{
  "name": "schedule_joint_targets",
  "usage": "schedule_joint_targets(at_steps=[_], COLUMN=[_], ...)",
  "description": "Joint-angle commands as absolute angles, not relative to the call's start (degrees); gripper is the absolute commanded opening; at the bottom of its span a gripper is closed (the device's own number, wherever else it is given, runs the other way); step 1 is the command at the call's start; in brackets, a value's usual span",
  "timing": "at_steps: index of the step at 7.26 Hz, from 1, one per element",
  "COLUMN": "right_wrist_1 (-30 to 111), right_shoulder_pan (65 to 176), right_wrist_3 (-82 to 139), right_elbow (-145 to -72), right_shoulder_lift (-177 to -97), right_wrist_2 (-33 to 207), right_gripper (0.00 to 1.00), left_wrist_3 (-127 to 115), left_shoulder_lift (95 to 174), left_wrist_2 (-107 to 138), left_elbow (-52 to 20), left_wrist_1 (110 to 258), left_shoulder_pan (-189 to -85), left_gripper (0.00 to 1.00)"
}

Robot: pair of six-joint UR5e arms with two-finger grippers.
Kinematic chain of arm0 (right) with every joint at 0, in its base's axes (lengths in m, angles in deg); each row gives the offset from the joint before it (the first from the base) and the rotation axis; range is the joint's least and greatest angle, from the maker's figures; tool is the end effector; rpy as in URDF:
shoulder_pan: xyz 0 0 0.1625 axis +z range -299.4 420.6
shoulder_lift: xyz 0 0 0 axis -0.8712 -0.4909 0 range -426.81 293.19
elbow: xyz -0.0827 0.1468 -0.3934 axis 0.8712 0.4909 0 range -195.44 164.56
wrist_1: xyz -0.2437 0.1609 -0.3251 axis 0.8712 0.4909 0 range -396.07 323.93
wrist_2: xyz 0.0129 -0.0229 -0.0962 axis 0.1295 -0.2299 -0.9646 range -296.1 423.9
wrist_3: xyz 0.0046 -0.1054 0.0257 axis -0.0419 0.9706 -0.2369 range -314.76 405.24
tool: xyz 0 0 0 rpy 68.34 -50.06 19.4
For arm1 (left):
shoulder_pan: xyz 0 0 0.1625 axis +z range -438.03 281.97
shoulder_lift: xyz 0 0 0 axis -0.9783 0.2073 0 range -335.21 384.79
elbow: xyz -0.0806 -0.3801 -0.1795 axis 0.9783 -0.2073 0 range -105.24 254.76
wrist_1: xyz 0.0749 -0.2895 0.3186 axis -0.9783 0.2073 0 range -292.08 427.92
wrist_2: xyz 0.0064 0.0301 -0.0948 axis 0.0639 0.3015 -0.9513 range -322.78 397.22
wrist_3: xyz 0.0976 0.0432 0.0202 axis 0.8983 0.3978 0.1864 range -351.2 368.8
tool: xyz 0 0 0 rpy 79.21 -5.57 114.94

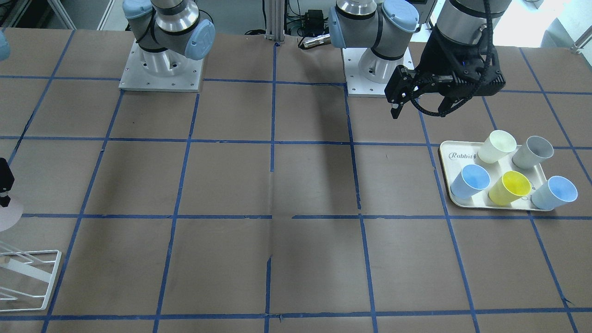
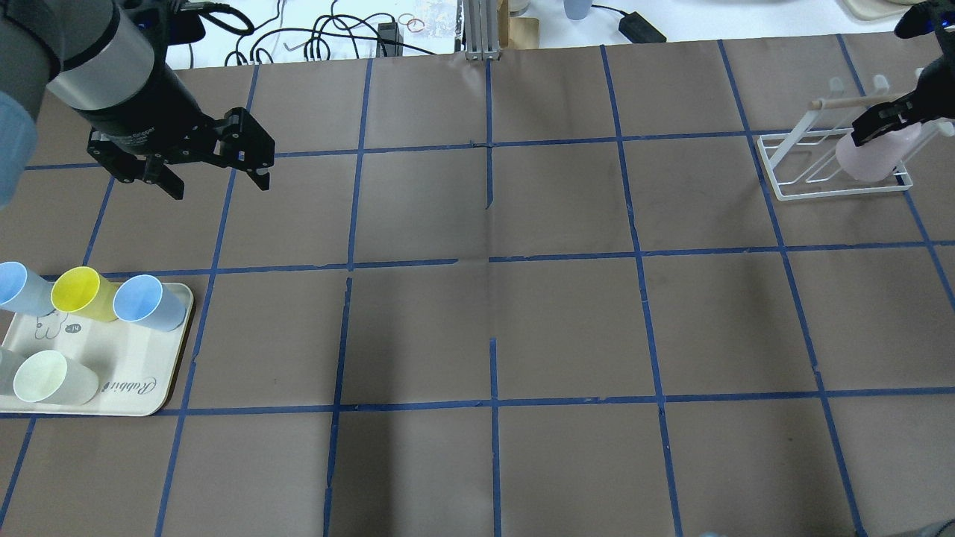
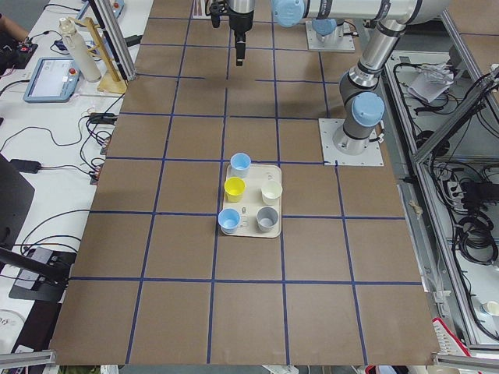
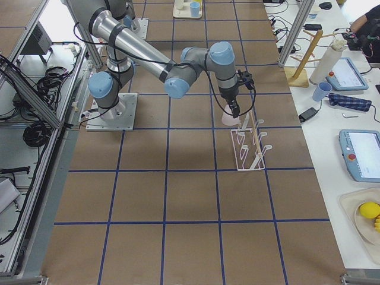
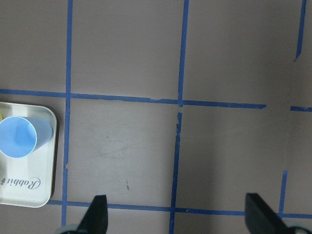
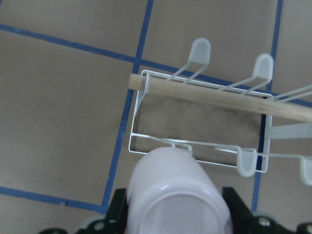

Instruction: Transfer IKEA cup to right arm and place on rack

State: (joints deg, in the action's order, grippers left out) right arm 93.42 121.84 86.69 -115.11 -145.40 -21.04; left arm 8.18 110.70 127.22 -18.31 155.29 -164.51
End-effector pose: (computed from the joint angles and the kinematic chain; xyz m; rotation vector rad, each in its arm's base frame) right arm -0.1643 -0.5963 0.3612 0.3518 -2.9712 0.4726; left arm -0.1027 -0.4992 0.4949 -0.1134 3.1362 -0.1001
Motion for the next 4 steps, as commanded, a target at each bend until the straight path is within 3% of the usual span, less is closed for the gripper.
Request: schedule_joint_targets(at_steps=[1, 4], right_wrist_1=[97.8, 97.4], right_shoulder_pan=[121.9, 121.9], right_wrist_3=[86.7, 86.3], right_elbow=[-115.2, -115.4], right_shoulder_lift=[-143.4, -143.2], right_wrist_2=[-20.9, -20.8], right_gripper=[0.19, 0.19], left_wrist_3=[8.0, 8.0], left_shoulder_lift=[110.7, 110.7], left_wrist_2=[127.3, 127.3], left_elbow=[-18.5, -18.7], left_wrist_1=[155.3, 155.5], left_shoulder_pan=[-164.5, -164.5], left_gripper=[1.00, 1.00])
